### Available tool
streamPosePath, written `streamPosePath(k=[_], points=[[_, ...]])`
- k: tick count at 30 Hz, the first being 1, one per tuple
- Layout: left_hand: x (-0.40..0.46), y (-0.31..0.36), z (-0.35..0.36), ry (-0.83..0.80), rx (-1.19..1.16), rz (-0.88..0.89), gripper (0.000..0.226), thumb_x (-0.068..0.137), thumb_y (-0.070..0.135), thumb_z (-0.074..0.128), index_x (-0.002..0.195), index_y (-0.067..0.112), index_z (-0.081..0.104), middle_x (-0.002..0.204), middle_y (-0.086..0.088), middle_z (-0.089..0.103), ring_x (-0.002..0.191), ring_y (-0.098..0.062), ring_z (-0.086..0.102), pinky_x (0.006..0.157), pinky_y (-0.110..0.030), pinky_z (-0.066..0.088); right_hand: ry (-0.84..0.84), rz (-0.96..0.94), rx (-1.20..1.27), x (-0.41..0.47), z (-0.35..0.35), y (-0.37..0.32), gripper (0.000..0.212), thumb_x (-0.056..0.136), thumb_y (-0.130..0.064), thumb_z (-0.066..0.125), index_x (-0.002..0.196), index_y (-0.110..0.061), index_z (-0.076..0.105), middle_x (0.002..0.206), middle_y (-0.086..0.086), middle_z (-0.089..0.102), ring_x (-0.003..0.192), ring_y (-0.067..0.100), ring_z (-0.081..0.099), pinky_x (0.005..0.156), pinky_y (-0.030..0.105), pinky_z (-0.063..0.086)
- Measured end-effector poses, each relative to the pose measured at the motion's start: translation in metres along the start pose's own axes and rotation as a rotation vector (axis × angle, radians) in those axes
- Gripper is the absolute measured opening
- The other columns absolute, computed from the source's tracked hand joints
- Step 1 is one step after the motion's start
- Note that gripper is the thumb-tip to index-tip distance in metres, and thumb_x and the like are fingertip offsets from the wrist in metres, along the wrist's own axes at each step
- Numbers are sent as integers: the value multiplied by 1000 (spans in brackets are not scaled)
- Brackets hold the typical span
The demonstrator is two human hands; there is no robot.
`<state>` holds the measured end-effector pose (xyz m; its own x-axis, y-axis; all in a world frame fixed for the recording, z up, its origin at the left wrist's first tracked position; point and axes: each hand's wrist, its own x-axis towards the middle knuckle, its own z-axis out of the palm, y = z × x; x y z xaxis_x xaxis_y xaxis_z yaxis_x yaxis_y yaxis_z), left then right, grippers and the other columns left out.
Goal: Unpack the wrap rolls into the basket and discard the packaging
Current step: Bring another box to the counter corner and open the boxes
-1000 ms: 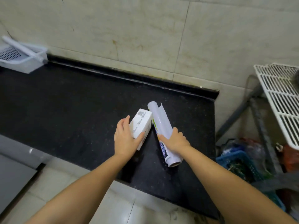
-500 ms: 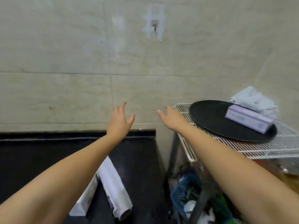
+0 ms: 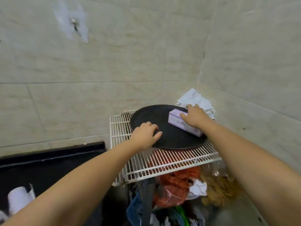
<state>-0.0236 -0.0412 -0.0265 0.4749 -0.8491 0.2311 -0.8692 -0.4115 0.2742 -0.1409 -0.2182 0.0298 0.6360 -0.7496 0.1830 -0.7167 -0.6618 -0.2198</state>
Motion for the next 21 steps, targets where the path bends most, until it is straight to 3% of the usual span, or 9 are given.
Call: streamPosePath(k=[2, 12, 17, 21], points=[[4, 4, 20, -49, 9, -18, 40, 92, 49, 39, 118, 23, 55, 121, -5, 54, 110, -22, 51, 92, -41, 46, -14, -33, -55, 7, 13, 17, 64, 88, -50, 46, 140, -14, 34, 143, 21, 40, 128, 39, 42, 105, 50, 39], [1, -2, 39, 77, 37, 16, 36, 96, 37, 32, 119, 23, 55, 122, -5, 53, 111, -22, 49, 92, -39, 41, -25, -117, -204, 25, 39, 41, 66, 84, -52, 52, 137, -19, 32, 134, 21, 47, 120, 39, 48, 96, 50, 40], [3, -4, 23, -86, -18, 18, 34, 96, 38, 38, 121, 23, 54, 125, -4, 51, 116, -20, 47, 93, -33, 38, 104, -178, -98, 15, 24, 11, 63, 86, -52, 52, 136, -19, 35, 130, 17, 53, 114, 35, 54, 90, 46, 46], [-23, -33, -7, 31, -60, -48, 32, 94, 36, 42, 119, 20, 55, 124, -6, 51, 112, -21, 50, 90, -31, 38, 137, -327, 13, 0, 11, -45, 60, 86, -53, 51, 134, -20, 38, 130, 15, 55, 112, 34, 56, 89, 47, 49]])
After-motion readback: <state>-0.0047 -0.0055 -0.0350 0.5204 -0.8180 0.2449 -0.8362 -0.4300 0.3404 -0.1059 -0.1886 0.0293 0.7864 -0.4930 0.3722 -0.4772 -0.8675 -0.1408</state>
